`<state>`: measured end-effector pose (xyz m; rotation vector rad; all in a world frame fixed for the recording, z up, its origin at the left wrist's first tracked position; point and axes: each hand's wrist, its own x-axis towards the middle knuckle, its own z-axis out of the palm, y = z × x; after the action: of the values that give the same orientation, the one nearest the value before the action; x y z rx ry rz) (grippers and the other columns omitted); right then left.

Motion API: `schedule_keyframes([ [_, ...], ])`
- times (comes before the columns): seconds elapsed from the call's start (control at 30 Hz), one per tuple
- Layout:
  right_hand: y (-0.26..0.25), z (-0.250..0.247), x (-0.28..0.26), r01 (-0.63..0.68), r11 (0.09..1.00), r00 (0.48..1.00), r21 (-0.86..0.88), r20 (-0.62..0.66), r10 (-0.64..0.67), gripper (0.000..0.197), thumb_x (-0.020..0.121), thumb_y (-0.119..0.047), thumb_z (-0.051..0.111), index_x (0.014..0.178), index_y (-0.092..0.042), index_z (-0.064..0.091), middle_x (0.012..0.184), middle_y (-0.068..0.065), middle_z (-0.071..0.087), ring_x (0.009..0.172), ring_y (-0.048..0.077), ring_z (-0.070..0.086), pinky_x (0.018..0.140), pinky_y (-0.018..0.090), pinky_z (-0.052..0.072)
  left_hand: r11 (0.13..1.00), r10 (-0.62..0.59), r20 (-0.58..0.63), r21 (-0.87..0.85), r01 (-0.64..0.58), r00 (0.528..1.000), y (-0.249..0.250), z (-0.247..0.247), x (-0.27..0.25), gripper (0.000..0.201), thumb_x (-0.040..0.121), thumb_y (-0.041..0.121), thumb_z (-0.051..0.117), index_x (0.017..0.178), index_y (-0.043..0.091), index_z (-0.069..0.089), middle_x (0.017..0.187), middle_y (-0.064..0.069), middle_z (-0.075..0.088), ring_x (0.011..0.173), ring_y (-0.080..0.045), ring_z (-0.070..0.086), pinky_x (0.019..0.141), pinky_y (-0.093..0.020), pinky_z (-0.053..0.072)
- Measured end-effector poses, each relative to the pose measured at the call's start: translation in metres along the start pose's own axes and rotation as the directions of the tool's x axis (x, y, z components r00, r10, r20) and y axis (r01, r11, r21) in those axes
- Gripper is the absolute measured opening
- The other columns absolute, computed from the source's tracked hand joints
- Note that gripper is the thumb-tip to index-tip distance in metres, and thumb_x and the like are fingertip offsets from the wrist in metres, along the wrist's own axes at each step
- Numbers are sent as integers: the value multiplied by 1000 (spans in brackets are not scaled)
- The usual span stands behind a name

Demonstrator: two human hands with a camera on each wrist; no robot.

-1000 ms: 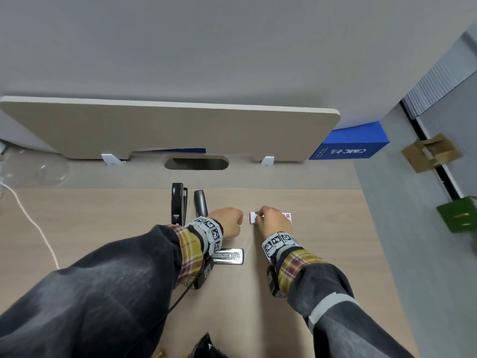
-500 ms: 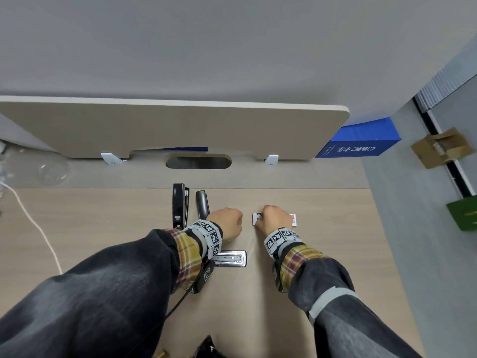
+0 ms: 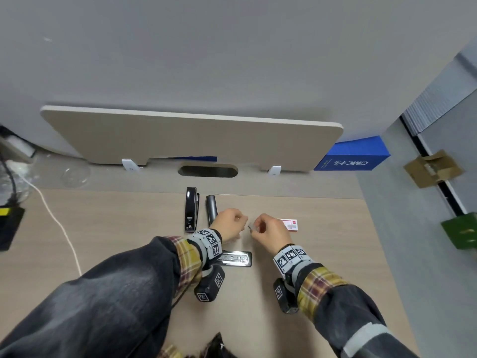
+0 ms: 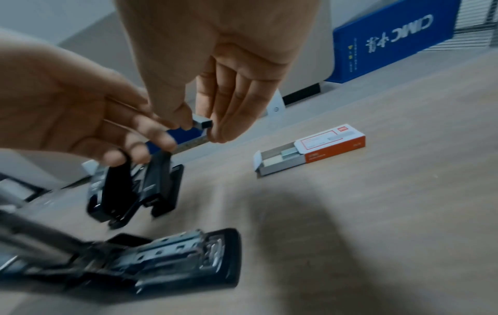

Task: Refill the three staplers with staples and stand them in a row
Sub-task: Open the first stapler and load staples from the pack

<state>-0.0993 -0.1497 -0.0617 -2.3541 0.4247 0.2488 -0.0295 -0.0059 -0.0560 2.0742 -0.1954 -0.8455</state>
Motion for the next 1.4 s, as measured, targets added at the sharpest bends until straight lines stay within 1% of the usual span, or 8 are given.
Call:
schedule_keyframes([
  [0.13,-15,14,-22,94,994,995,-51,31,-93,11,76,-23,68,81,-20,58,74,-3,62,72,20,58,68,34,49,969,-83,66,-227,96,994,-14,0,-25,15,96,15,54,100,2,62,76,-16,68,52,-17,64,51,-27,57],
  [0.3,-21,28,-40,156,986,988,-56,13,-156,12,79,-24,68,87,-17,63,79,-2,63,74,18,57,69,33,49,960,-70,20,-270,73,997,-26,-2,-45,14,92,-2,54,103,-6,61,72,-15,65,56,-15,65,57,-23,59],
  [0.5,-20,27,-49,180,981,983,-71,-8,-181,14,83,-27,68,90,-15,67,83,1,67,78,19,60,73,33,50,945,-59,-3,-323,55,998,-20,-6,-56,12,90,-1,60,100,-7,63,72,-16,64,55,-15,64,53,-19,57],
  [0.7,-18,20,-52,156,987,987,-24,-32,-157,12,81,-25,70,90,-18,69,85,0,71,79,18,64,75,33,52,902,-58,15,-429,59,998,-20,-4,-64,6,89,-1,62,94,-1,64,75,-17,68,57,-15,69,68,-29,61],
  [0.9,-19,20,-54,142,990,989,-21,-33,-143,13,80,-26,71,92,-20,68,86,-2,71,78,16,64,76,33,53,909,-39,1,-414,36,999,-13,-10,-70,10,86,-4,64,96,-4,64,77,-21,68,55,-15,67,59,-23,60],
  [1.03,-20,21,-55,148,989,988,-25,-35,-149,16,81,-28,72,93,-18,69,85,-1,71,79,16,65,76,32,53,920,-42,-16,-391,33,999,-13,-19,-73,9,87,-4,63,96,-4,64,75,-17,67,59,-17,68,62,-24,61],
  [1.2,-16,21,-56,130,987,991,-95,-22,-133,13,82,-30,67,92,-22,69,85,-3,71,83,16,64,75,34,53,958,-68,-129,-286,28,989,-15,-20,-75,8,89,-4,57,93,0,63,73,-16,66,55,-15,66,54,-22,58],
  [1.4,-16,25,-43,121,935,991,-334,93,-95,15,87,-33,60,98,-23,66,106,-4,65,101,20,59,79,32,46,989,-45,-232,-147,11,972,-16,-15,-75,18,88,0,51,79,12,61,69,-6,59,52,-21,62,54,-33,56],
])
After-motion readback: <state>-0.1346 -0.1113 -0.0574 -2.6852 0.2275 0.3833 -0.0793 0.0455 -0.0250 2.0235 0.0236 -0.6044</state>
